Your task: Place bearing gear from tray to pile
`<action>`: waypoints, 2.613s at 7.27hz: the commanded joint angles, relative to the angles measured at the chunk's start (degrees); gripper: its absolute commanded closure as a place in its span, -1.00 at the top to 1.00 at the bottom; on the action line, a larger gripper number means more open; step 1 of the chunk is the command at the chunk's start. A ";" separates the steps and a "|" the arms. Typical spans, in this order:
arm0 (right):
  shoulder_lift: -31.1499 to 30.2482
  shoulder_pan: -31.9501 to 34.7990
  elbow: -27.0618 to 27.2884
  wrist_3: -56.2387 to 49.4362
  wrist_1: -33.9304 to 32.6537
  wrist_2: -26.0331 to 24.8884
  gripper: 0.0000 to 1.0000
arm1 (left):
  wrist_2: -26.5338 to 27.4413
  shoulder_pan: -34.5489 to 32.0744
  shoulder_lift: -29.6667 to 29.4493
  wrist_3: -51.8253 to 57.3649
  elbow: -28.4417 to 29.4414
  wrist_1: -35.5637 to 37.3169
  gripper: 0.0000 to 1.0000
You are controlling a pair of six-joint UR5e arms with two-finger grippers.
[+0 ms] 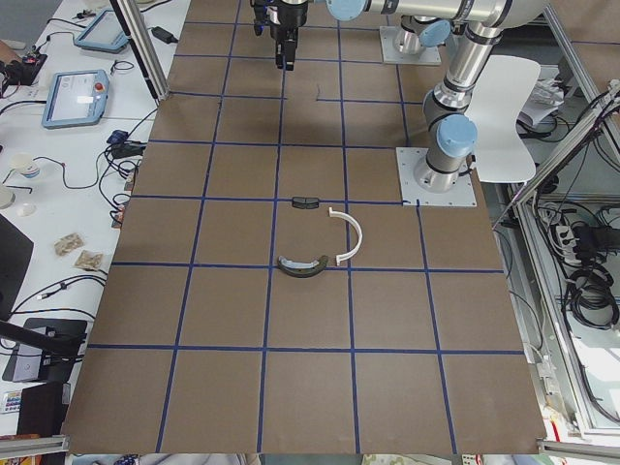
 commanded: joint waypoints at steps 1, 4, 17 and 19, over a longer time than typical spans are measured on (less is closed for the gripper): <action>3.00 7.09 0.02 9.73 -6.49 -0.16 -0.65 | 0.04 0.04 0.20 0.12 -0.43 -0.02 1.00; 4.06 6.59 -0.33 5.93 -6.43 -3.41 1.00 | 0.04 0.03 0.12 0.12 -0.34 0.07 1.00; -5.98 -58.32 -1.04 -85.33 8.95 -3.94 1.00 | 0.57 -21.93 -32.04 -23.25 -3.50 31.88 1.00; -1.59 -67.13 -1.30 -101.78 8.95 -1.13 1.00 | 0.39 -22.46 -34.33 -23.52 -4.91 34.77 0.96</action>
